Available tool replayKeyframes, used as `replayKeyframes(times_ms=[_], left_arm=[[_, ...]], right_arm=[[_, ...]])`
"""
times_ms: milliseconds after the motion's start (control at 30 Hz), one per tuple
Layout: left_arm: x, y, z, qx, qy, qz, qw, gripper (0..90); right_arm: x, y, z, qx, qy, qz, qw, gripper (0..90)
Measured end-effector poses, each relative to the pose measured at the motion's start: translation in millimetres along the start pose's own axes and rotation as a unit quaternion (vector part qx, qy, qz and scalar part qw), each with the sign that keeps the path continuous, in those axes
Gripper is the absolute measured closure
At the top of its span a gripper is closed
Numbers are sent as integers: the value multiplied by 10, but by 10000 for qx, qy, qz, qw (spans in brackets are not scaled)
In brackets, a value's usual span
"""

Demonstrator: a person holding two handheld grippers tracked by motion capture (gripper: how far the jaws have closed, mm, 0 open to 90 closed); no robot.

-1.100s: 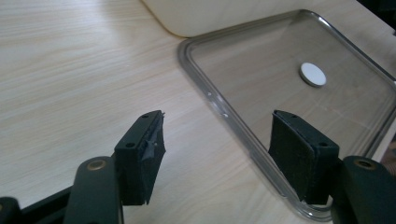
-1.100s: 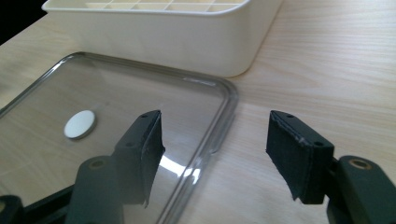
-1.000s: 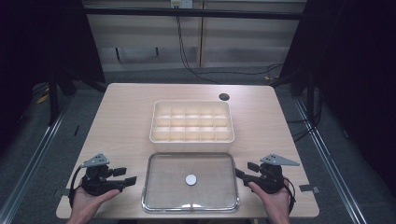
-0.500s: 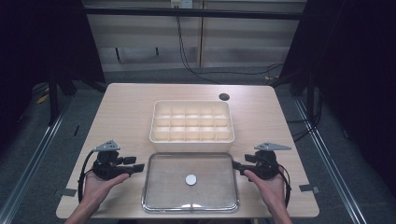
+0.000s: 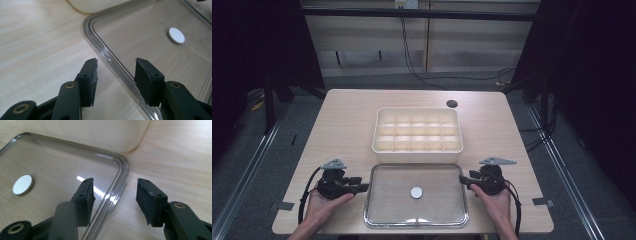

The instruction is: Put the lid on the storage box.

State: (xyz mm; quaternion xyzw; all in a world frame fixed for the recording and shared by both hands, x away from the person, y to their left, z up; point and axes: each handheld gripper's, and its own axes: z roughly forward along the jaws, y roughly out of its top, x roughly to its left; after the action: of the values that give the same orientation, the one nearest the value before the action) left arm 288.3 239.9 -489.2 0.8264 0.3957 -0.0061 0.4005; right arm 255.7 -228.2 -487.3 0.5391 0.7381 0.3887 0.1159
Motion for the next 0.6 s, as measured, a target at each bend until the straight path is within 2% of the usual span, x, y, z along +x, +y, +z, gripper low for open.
replayKeyframes(times_ms=[100,167,267,367,600], left_arm=[[-32,-3,25,4,14,57,10000,528],[-45,-2,63,75,11,109,9999,528],[-43,1,93,116,27,101,9999,530],[-51,-2,101,100,-43,112,9999,540],[-74,-1,132,151,-26,114,9998,565]], right_arm=[[-4,-27,32,84,-4,86,9999,491],[-6,-28,41,51,-29,13,10000,491],[-5,-36,56,42,-30,27,10000,492],[18,-35,66,65,-14,-5,10000,490],[67,-45,97,232,-117,-123,9996,489]])
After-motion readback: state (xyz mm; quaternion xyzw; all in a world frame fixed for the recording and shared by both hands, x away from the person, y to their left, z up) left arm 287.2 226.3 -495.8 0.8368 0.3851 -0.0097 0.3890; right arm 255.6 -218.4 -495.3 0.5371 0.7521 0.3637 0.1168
